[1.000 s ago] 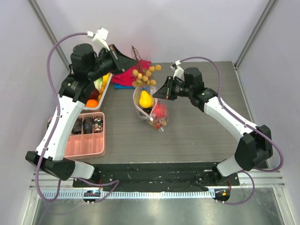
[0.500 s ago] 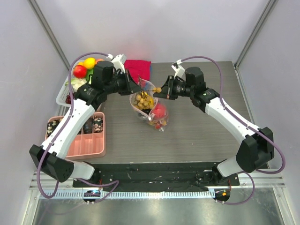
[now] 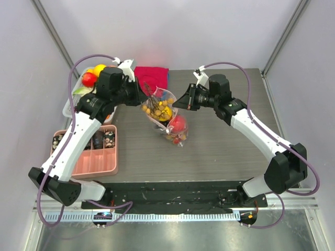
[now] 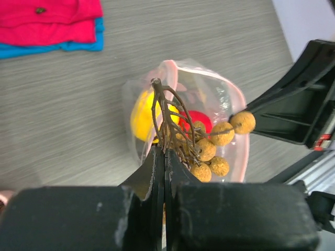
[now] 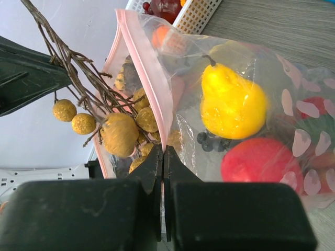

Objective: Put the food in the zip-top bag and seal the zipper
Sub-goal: Place the fake fruit in the zipper food storage bag.

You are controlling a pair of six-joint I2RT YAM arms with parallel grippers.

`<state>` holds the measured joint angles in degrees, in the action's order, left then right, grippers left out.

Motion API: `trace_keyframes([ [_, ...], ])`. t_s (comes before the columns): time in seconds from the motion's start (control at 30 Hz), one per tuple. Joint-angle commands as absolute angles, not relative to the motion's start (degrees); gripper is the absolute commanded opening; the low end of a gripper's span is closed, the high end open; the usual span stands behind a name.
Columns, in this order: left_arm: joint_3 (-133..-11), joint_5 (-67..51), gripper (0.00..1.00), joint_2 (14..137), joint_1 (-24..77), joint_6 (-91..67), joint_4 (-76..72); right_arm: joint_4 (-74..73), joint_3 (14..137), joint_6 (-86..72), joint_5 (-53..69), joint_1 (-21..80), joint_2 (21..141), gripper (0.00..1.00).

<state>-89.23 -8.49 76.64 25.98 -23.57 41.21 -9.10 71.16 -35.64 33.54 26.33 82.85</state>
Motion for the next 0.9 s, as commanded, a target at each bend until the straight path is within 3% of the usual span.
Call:
trace_keyframes([
  [0.0, -92.72, -4.06, 0.0, 78.57, 26.8, -19.78, 43.41, -7.82, 72.42, -33.75, 32.87, 26.02, 80.51, 0.01],
  [0.6, -108.8, 8.35, 0.0, 91.05, 42.18, -14.32, 49.66, -5.45, 73.57, -35.59, 34.63, 25.58, 80.68, 0.01],
  [0.87, -104.16, 15.2, 0.0, 93.08, 42.98, -17.75, 48.88, -5.19, 73.57, -36.04, 35.07, 26.1, 79.81, 0.01],
])
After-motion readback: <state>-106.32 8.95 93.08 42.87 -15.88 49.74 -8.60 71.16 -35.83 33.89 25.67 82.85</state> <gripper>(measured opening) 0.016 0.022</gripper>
